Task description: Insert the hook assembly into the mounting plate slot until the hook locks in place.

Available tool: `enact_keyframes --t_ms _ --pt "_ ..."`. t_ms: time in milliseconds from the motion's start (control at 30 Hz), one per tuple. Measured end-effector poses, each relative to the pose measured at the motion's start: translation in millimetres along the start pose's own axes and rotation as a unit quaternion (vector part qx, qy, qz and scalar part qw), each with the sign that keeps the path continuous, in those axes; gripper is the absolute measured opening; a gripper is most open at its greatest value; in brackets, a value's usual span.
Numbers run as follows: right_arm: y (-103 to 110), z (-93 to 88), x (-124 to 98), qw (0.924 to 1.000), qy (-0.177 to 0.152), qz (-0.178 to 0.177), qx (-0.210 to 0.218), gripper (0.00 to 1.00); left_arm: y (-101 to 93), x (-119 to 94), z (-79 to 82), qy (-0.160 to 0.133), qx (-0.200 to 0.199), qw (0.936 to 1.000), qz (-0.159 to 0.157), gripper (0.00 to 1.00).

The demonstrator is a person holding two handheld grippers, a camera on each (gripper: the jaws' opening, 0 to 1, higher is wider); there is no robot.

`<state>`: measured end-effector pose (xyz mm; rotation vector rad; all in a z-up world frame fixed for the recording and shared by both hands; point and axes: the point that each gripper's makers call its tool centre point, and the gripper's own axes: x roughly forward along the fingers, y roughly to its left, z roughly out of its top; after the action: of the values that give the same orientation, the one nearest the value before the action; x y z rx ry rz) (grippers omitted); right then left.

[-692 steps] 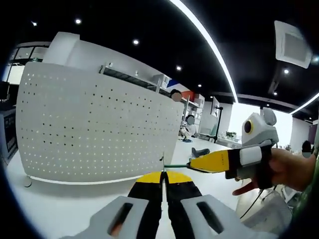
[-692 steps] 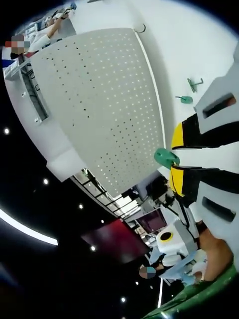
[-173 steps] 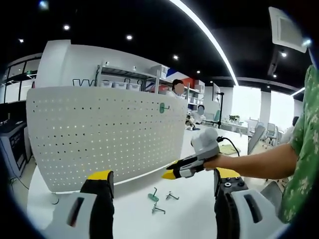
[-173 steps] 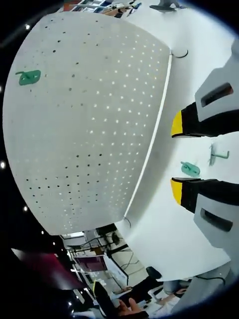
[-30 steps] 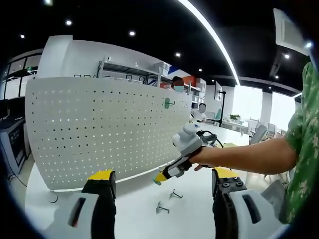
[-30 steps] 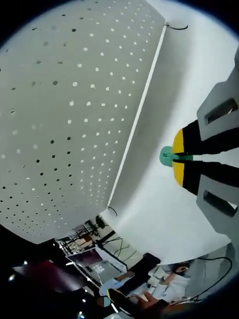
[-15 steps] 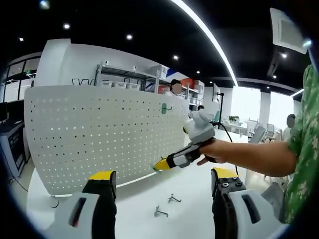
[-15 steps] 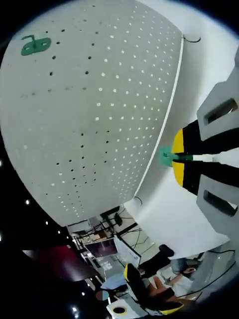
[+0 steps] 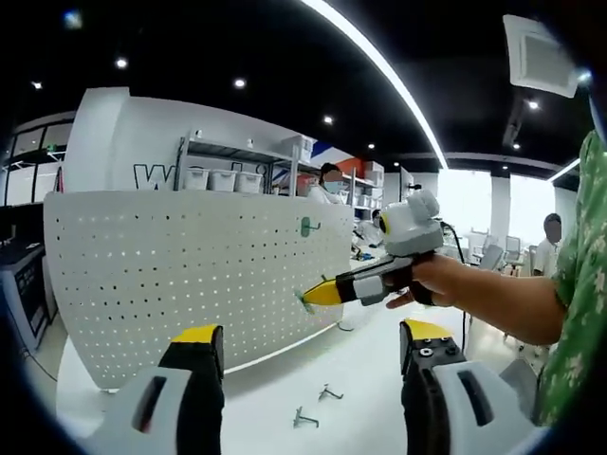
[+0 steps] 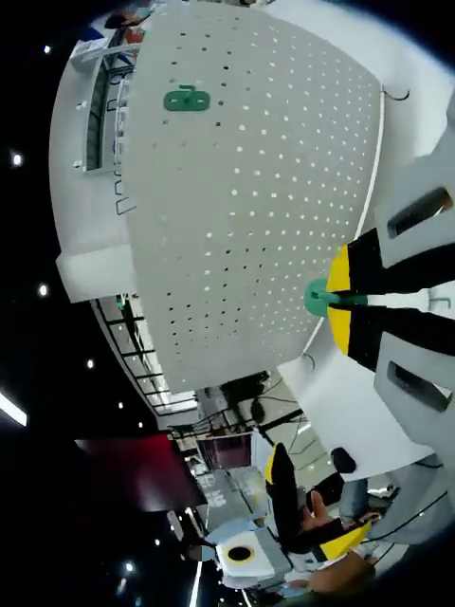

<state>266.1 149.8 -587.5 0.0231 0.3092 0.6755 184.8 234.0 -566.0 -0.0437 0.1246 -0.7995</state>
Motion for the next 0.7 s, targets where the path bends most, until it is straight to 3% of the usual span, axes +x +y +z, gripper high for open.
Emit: enact_keyframes --t_ms 367,700 --pt "36.3 47.5 -34.4 0.9966 -0.073 0.015 -0.035 0.01 -8.6 2.8 31.4 -0.028 0.018 0.9994 -0.01 0.75" --pt "58.7 68.4 -56.4 0.9922 -0.111 0.022 -0.052 0.01 -16.4 3.7 55.5 -0.05 0.036 0.998 -0.016 0.73"
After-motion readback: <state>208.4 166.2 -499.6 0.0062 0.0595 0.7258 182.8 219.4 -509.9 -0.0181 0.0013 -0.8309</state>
